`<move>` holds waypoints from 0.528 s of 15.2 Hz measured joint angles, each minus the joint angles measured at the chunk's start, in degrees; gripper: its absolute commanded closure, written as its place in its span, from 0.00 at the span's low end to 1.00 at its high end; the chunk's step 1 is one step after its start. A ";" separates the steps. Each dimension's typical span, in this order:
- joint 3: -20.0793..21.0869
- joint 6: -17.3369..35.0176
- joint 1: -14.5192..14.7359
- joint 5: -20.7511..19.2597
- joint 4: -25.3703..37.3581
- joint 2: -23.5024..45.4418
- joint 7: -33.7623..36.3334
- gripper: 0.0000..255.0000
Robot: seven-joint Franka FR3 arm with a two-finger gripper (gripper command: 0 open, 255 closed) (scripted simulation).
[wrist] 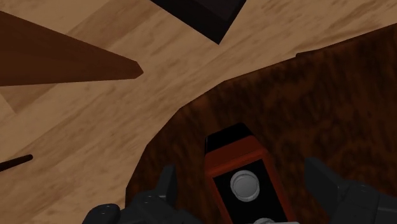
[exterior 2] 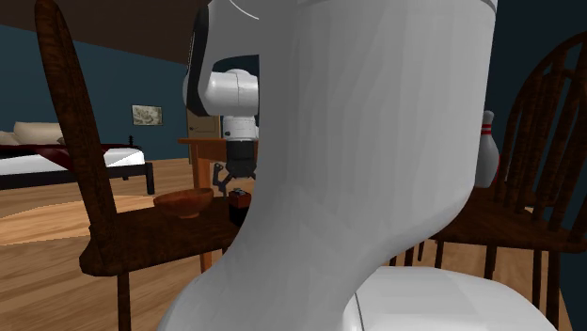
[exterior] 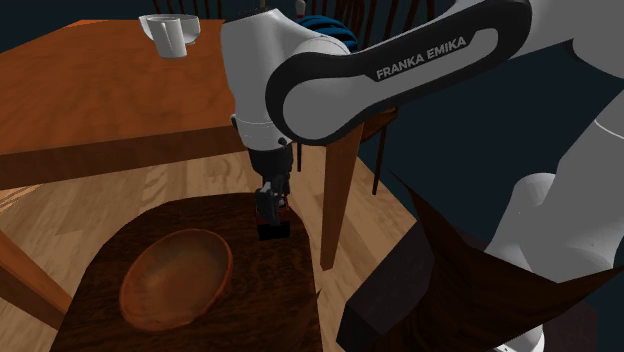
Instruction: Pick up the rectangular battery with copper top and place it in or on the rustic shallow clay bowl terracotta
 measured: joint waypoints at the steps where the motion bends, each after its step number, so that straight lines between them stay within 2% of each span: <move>1: -0.01 0.30 0.01 0.01 -0.15 -0.06 0.00 0.00; 2: -0.02 0.46 0.01 0.02 -0.21 -0.08 0.00 0.00; 3: -0.01 0.10 0.02 -0.05 -0.02 0.02 0.04 1.00; 8: -0.04 -0.37 0.01 0.07 0.13 0.01 -0.22 1.00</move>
